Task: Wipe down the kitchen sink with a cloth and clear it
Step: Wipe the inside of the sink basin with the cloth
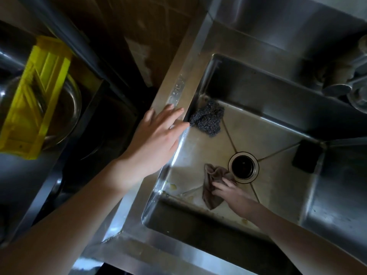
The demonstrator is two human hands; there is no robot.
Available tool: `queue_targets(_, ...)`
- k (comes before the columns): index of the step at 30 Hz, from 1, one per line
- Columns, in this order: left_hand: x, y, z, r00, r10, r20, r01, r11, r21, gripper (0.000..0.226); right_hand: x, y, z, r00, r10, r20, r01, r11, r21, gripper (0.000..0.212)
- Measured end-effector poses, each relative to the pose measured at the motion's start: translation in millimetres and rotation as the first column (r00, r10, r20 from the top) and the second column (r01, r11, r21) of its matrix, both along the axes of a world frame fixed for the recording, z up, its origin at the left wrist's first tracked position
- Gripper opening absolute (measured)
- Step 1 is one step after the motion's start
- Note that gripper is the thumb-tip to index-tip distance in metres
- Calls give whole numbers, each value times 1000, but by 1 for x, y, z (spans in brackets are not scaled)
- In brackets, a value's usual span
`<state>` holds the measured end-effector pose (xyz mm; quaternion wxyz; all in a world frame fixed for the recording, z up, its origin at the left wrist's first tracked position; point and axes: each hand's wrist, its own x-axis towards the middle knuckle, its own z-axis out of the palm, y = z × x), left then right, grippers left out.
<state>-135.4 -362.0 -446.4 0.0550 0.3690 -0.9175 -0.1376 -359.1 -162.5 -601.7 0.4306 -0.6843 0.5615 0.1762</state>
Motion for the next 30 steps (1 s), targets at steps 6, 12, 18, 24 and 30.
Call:
queue_targets(6, 4, 7, -1, 999, 31, 6, -31, 1000, 4, 38, 66, -43, 1, 866, -495, 69, 498, 866, -49, 68)
queue_targets(12, 9, 11, -3, 999, 46, 24, -47, 999, 27, 38, 126, -69, -3, 953, -303, -16, 303, 953, -17, 51)
queue_targets(18, 8, 12, -1, 998, 58, 2, -58, 997, 44, 37, 119, -34, 0, 984, 178, -11, -178, 974, -137, 44)
queue_targets(24, 9, 13, -1, 998, 59, 9, -59, 996, 65, 38, 77, -10, -8, 964, 264, 12, -260, 956, -135, 36)
queue_targets(30, 7, 13, 0, 998, 58, 6, -59, 997, 54, 40, 1, 4, -5, 929, 356, -101, -366, 925, -100, 29)
